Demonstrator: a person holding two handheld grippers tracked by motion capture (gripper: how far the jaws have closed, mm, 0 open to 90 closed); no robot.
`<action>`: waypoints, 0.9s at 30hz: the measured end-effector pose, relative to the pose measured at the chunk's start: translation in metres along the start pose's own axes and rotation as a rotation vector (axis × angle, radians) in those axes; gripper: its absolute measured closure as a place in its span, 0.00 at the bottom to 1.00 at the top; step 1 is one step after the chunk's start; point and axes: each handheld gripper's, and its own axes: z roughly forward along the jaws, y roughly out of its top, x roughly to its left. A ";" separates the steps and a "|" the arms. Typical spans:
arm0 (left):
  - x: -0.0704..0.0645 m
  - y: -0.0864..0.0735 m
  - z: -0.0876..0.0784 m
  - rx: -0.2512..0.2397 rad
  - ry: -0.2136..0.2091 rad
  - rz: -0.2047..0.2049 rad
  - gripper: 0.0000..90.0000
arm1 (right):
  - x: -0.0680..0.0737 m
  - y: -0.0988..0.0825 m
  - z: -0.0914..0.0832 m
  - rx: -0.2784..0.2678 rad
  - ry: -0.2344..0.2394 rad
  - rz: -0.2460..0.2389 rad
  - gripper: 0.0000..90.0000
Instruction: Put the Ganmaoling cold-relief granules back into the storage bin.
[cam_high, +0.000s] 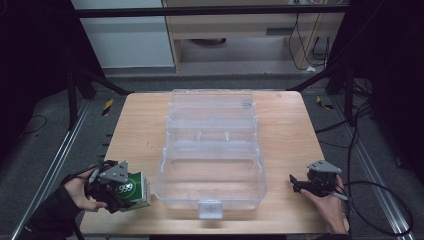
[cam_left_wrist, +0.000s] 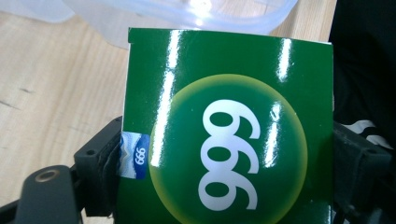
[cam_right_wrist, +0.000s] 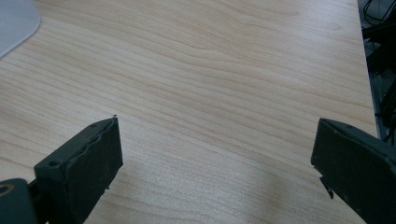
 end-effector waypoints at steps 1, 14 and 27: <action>0.000 0.002 -0.004 -0.004 0.006 0.004 0.16 | 0.000 0.000 0.000 0.000 0.000 0.002 0.03; 0.005 0.018 -0.035 -0.038 0.031 0.028 0.16 | 0.000 0.000 0.000 0.000 0.003 -0.003 0.03; 0.009 0.045 -0.046 -0.046 0.024 0.049 0.16 | 0.000 0.000 0.001 0.000 0.006 -0.002 0.03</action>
